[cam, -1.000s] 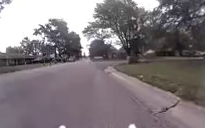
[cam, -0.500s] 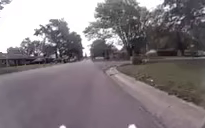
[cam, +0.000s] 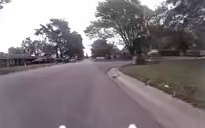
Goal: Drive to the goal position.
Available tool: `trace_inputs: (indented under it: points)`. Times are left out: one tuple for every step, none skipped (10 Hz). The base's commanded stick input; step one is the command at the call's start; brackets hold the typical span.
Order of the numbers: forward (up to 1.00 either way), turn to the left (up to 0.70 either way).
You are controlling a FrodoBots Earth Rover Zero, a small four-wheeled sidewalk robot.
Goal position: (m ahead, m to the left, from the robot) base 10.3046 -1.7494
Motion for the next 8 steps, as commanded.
trace_inputs:
  points:
    - [1.0, 0.0]
    - [1.0, 0.0]
    - [1.0, 0.26]
    - [1.0, 0.4]
    - [1.0, 0.37]
    - [1.0, 0.31]
    - [1.0, 0.24]
    - [1.0, 0.03]
